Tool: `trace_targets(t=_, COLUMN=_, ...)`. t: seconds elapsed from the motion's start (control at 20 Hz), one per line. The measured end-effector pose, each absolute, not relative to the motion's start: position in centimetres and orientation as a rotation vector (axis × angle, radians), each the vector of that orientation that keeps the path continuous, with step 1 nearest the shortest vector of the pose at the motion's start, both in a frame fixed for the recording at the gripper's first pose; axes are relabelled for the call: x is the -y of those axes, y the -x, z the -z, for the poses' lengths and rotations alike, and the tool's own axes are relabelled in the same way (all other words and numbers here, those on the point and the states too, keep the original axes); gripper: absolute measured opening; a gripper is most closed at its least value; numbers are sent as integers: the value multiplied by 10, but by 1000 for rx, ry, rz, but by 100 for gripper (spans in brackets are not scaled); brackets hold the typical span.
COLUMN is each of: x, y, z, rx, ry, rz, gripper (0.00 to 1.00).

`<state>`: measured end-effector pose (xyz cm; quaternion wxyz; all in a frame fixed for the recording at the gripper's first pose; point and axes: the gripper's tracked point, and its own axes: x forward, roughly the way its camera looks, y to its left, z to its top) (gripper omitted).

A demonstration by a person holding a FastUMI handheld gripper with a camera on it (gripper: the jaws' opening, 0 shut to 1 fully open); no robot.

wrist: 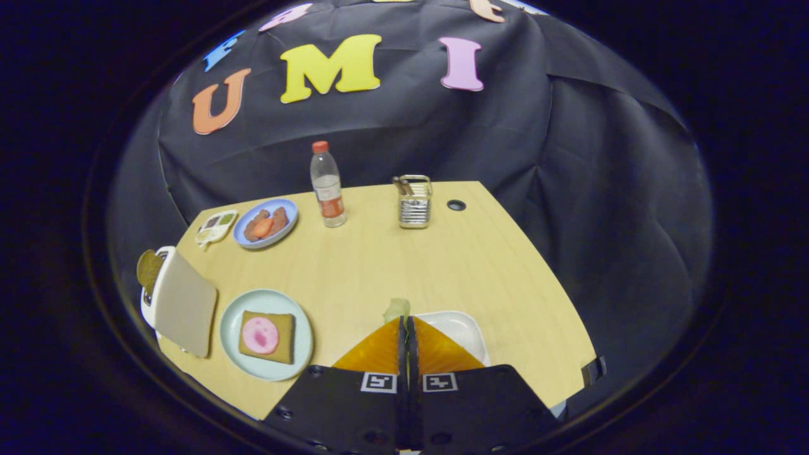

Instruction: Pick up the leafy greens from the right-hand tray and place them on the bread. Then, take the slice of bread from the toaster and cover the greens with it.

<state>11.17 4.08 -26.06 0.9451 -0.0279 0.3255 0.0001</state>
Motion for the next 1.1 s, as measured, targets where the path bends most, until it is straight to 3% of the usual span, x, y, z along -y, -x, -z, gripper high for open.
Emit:
trace_targets(t=0.65, x=-266, y=-80, z=286, rx=-783, ry=81, rz=-311, gripper=0)
trace_targets(t=1.1, x=-270, y=-152, z=349, rx=-872, ry=99, rz=-211, gripper=1)
